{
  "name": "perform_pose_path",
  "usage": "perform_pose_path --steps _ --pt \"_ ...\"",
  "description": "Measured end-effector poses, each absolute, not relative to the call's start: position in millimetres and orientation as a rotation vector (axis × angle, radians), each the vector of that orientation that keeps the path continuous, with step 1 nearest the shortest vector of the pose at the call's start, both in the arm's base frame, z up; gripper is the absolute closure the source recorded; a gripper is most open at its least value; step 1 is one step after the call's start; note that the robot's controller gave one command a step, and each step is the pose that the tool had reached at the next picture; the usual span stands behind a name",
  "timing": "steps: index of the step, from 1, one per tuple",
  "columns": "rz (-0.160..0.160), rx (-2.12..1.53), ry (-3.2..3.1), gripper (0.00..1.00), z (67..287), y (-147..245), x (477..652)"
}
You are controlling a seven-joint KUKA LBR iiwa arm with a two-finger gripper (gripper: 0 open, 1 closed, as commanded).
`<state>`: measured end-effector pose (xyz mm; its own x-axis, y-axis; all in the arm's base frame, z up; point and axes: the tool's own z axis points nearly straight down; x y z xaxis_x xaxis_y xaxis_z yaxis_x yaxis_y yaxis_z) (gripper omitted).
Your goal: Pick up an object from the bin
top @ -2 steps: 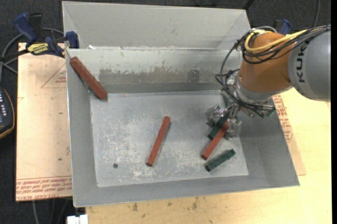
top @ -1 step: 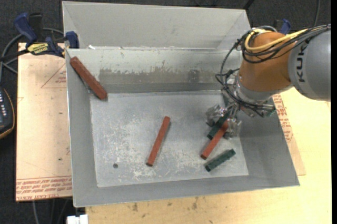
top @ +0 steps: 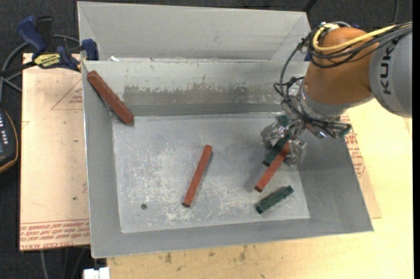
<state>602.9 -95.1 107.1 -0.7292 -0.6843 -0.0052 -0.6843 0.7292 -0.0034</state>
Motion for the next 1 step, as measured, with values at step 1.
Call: perform_pose_path --steps 1 --pt "-0.006 -1.149 2.914 1.00 172.5 -94.4 605.1"
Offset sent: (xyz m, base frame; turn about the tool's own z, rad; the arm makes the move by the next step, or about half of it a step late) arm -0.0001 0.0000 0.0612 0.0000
